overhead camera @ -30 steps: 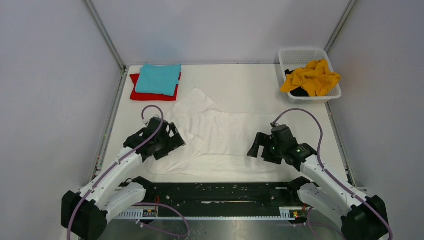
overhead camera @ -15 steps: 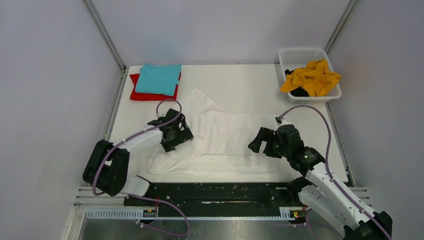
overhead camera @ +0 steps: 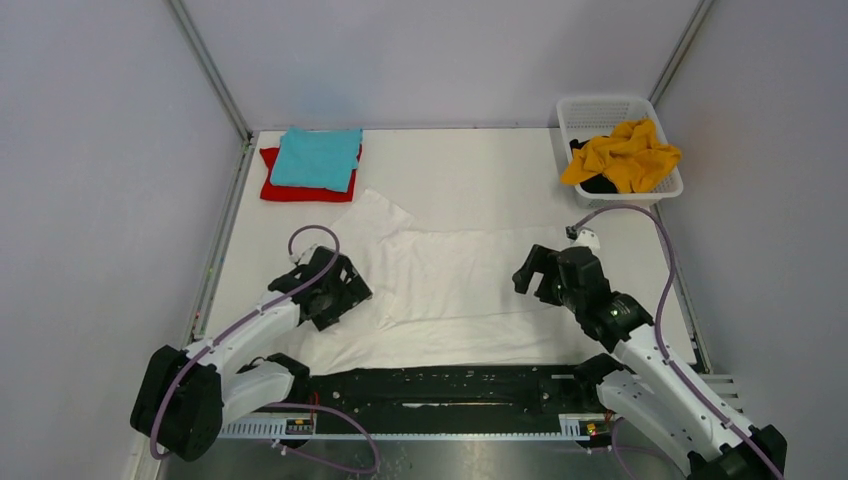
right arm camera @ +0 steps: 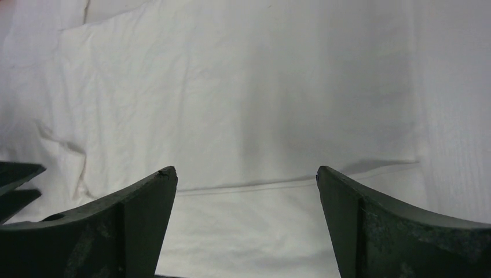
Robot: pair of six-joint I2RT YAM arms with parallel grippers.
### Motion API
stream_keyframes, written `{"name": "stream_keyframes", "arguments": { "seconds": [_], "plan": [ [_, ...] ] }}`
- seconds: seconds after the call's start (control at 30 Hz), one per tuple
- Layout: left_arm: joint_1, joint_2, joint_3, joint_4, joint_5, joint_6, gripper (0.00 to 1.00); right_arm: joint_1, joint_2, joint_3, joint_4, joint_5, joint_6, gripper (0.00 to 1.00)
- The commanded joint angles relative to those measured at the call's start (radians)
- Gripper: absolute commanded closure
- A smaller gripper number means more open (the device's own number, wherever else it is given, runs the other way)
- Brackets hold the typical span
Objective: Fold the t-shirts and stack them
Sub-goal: Fold the flattened tshirt in 1/3 of the way, then grab the side of the flattened tshirt furthest away from the robot with both arms
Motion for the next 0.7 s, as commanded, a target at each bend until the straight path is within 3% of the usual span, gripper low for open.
{"name": "stream_keyframes", "arguments": {
  "seconds": [0.0, 0.07, 0.23, 0.43, 0.67],
  "plan": [
    [0.0, 0.025, 0.141, -0.111, -0.078, 0.034, 0.01, 0.0, 0.096, 0.131, -0.032, 0.238, -0.035, 0.01],
    [0.0, 0.078, 0.273, -0.137, -0.104, 0.097, 0.01, -0.043, 0.175, 0.21, -0.089, 0.293, -0.035, 0.0],
    [0.007, 0.275, 0.614, -0.169, -0.164, 0.218, 0.01, -0.258, 0.41, 0.369, -0.112, 0.053, -0.089, 0.01],
    [0.063, 0.712, 1.001, -0.17, -0.111, 0.349, 0.01, -0.27, 0.604, 0.53, -0.123, 0.105, -0.156, 0.0],
    [0.121, 1.184, 1.565, -0.276, -0.141, 0.413, 0.01, -0.279, 0.678, 0.528, -0.069, 0.065, -0.156, 0.0]
  ]
}}
